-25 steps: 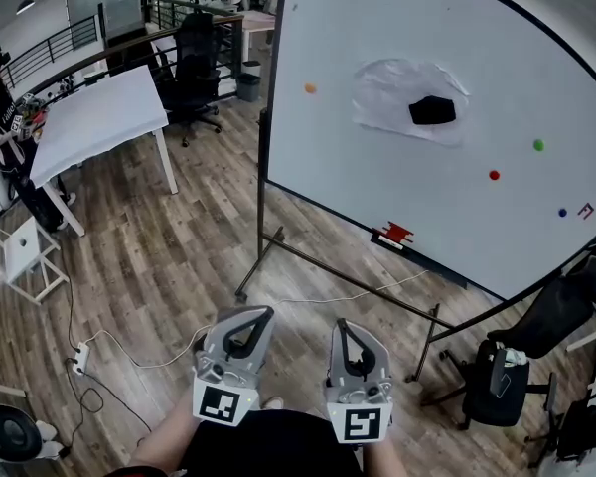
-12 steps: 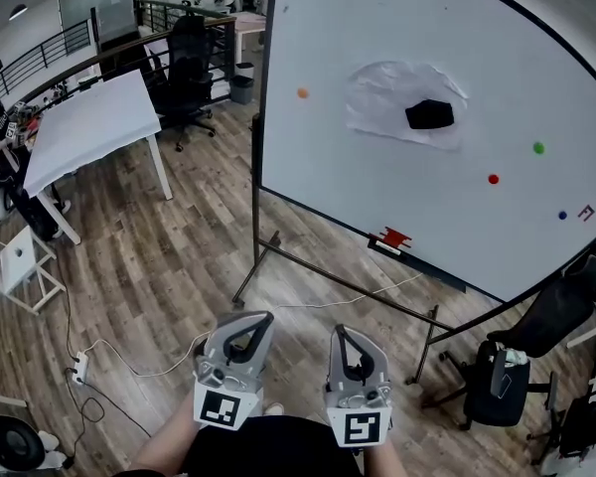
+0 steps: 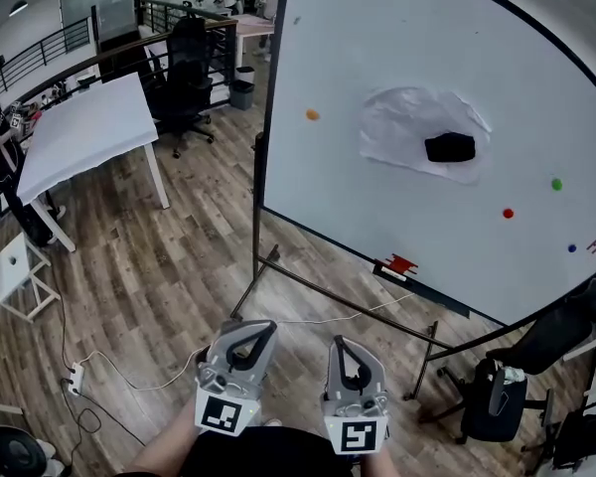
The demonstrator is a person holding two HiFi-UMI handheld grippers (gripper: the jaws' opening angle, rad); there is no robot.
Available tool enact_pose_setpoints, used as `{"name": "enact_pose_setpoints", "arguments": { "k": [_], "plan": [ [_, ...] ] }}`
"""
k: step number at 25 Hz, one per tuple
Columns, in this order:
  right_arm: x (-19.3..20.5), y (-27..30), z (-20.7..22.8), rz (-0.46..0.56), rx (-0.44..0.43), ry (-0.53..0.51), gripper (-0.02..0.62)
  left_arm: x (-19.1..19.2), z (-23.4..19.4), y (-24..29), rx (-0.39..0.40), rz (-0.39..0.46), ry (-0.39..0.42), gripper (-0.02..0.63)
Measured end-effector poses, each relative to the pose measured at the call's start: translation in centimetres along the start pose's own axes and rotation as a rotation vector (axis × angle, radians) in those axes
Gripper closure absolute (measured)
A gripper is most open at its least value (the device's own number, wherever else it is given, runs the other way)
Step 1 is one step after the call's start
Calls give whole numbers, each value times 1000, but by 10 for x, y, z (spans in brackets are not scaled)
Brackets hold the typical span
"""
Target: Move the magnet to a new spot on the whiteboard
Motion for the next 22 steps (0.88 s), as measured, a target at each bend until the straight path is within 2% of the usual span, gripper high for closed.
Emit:
{"name": "enact_pose_setpoints", "arguments": {
  "k": [10, 22],
  "plan": [
    [42, 62, 7, -41, 28, -14, 592, 55, -54, 32, 19, 16, -44, 604],
    [77, 122, 11, -82, 108, -46, 592, 107, -110, 58, 69, 54, -104, 604]
  ]
}}
Point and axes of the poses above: the fingertips, and each gripper's own axes: y forward along the fingers, z to its right, x out of its underside, the point moved 3 cm from there along -y, backward along the fingers, and after that the axes turned 14 degrees about z, right-handed, at the moved point
